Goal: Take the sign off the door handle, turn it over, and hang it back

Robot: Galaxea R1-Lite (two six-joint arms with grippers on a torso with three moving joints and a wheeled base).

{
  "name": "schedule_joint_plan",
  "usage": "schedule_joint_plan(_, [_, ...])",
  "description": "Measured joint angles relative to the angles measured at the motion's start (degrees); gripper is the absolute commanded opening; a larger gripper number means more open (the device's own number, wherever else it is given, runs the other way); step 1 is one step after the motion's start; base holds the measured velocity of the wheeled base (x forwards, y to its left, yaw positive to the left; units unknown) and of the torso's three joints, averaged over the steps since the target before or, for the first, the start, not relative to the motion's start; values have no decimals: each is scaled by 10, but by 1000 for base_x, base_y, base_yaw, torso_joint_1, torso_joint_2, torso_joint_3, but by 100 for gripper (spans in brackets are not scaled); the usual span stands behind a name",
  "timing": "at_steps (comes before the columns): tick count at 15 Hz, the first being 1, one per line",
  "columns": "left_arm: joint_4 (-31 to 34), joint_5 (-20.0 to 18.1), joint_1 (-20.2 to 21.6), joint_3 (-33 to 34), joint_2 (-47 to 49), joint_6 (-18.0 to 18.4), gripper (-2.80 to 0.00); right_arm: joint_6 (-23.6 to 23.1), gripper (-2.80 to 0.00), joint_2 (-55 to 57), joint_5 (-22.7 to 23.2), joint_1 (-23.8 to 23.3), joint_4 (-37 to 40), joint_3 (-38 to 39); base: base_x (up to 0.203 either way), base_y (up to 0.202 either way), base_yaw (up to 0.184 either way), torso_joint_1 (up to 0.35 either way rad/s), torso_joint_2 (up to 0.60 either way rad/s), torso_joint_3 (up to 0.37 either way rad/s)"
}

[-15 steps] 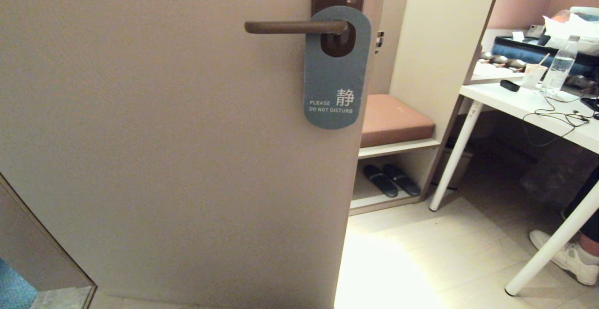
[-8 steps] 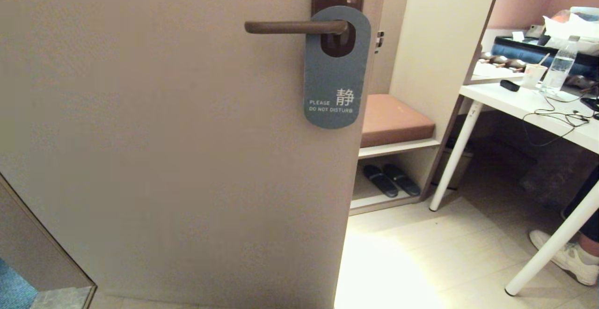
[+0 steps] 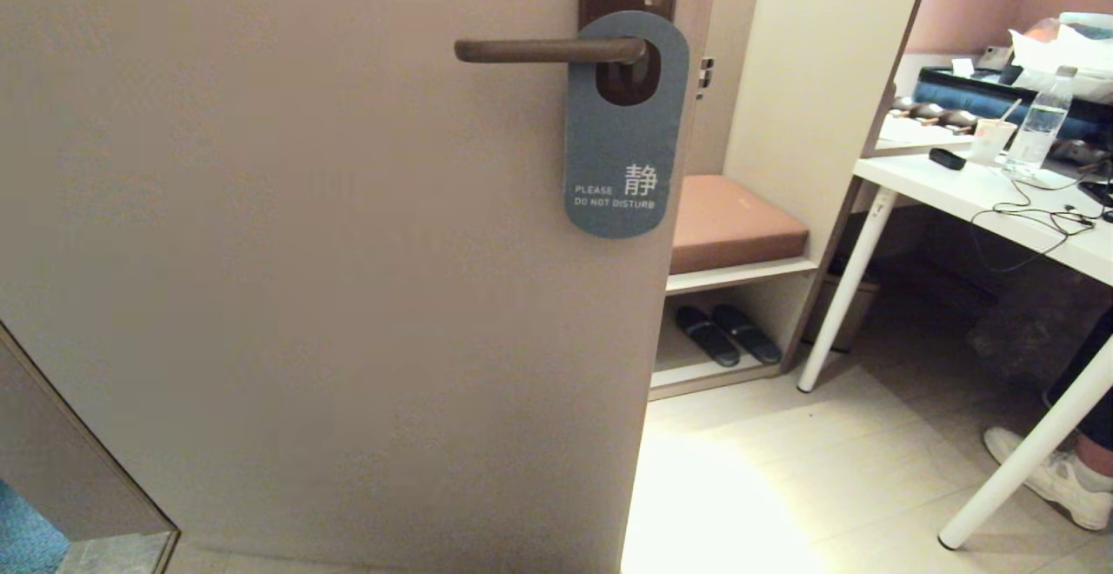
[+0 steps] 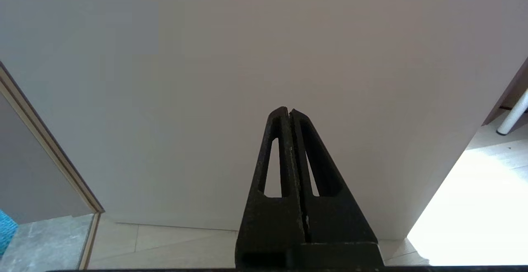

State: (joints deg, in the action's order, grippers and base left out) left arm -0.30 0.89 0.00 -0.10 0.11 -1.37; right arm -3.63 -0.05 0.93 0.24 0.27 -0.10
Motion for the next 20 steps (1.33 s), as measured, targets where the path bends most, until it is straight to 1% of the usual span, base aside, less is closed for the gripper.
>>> schedule_joint_plan(5, [-2,2,0,0,0,-15,-280,0,-280,0,0,0,0,0,0,0,0,0,0,0])
schedule_joint_plan(20, [-2,1,0,0,0,-15,-280,0,-280,0,0,0,0,0,0,0,0,0,0,0])
